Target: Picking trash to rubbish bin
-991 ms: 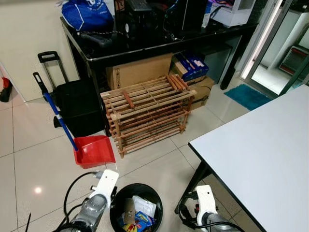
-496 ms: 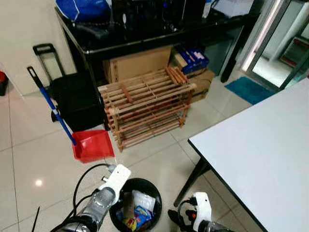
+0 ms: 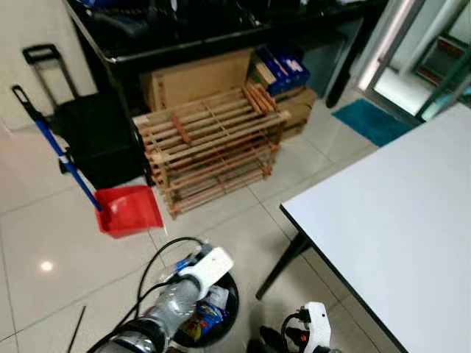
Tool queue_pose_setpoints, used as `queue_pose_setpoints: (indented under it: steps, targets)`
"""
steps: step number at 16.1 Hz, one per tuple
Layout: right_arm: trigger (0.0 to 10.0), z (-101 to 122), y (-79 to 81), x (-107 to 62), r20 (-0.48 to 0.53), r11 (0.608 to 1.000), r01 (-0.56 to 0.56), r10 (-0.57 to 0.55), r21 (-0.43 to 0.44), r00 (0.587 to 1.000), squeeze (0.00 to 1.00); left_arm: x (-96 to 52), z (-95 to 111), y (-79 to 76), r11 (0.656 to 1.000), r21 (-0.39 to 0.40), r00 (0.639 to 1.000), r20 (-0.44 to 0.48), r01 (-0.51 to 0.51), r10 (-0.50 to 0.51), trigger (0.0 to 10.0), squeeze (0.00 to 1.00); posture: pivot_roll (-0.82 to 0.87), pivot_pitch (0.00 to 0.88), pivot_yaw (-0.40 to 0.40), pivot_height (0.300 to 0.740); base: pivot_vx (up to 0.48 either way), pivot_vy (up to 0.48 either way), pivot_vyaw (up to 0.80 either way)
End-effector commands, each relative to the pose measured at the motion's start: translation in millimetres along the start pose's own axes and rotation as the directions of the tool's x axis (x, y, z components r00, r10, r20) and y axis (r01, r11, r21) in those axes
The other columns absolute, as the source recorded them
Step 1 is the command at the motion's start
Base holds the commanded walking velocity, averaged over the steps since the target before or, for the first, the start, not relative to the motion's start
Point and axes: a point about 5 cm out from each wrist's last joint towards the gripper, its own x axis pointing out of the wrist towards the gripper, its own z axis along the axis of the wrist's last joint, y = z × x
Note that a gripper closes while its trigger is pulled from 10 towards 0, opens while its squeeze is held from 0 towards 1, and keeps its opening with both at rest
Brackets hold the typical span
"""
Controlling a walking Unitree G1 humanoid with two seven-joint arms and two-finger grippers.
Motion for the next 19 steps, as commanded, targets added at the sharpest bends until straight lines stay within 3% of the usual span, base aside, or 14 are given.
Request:
queue_pose_setpoints:
  steps: [1, 4, 6, 9, 10, 11, 12, 19]
  targets:
    - [10.0, -7, -5.0, -5.3, -0.016, 0.999, 0.014, -0.014, 0.034, 1.000, 0.00, 3.3, 9, 0.2, 1.000, -0.024, 0.999, 0.034, -0.014, 0.015, 10.0, 0.00, -0.16, 0.198, -0.073, 0.740, 0.000, 0.000, 0.00]
    - [10.0, -4, -0.7, -1.8, 0.000, 0.999, 0.007, -0.007, 0.040, 1.000, 0.00, 9.0, 31, -7.2, 0.995, -0.089, 0.992, 0.123, 0.042, -0.030, 10.0, 0.00, -0.16, 0.201, -0.057, 0.740, 0.000, 0.000, 0.00]
    - [10.0, -2, 0.0, -0.9, 0.009, 0.999, 0.006, -0.007, 0.043, 1.000, 0.00, 8.8, 30, -11.5, 0.985, -0.162, 0.993, 0.112, 0.062, -0.044, 10.0, 0.00, -0.16, 0.201, -0.054, 0.740, 0.000, 0.000, 0.00]
    - [10.0, 0, 1.0, 0.3, 0.012, 0.999, 0.003, -0.004, 0.046, 1.000, 0.00, 8.6, 30, -18.2, 0.978, -0.176, 0.990, 0.111, 0.111, -0.092, 10.0, 0.00, -0.15, 0.199, -0.051, 0.740, 0.000, 0.000, 0.00]
    - [10.0, 0, 1.1, 0.3, 0.011, 0.999, 0.003, -0.003, 0.046, 1.000, 0.00, 8.5, 30, -18.7, 0.978, -0.178, 0.990, 0.110, 0.112, -0.093, 10.0, 0.09, -0.15, 0.200, -0.051, 0.740, 0.000, 0.000, 0.00]
    - [10.0, 0, 1.2, 0.4, 0.012, 0.999, 0.003, -0.004, 0.047, 1.000, 0.00, 8.4, 29, -18.8, 0.977, -0.182, 0.990, 0.108, 0.111, -0.092, 10.0, 0.84, -0.15, 0.199, -0.051, 0.740, 0.000, 0.000, 0.00]
    - [10.0, 0, 1.3, 0.5, 0.010, 0.999, 0.004, -0.005, 0.046, 1.000, 0.00, 8.3, 28, -18.2, 0.978, -0.182, 0.992, 0.096, 0.104, -0.088, 10.0, 1.00, -0.15, 0.199, -0.050, 0.740, 0.000, 0.000, 0.00]
    - [10.0, 0, 1.5, 0.9, 0.006, 0.999, 0.009, -0.009, 0.049, 1.000, 0.00, 7.5, 23, -15.5, 0.971, -0.216, 0.993, 0.077, 0.104, -0.089, 10.0, 1.00, -0.14, 0.195, -0.049, 0.740, 0.000, 0.000, 0.00]
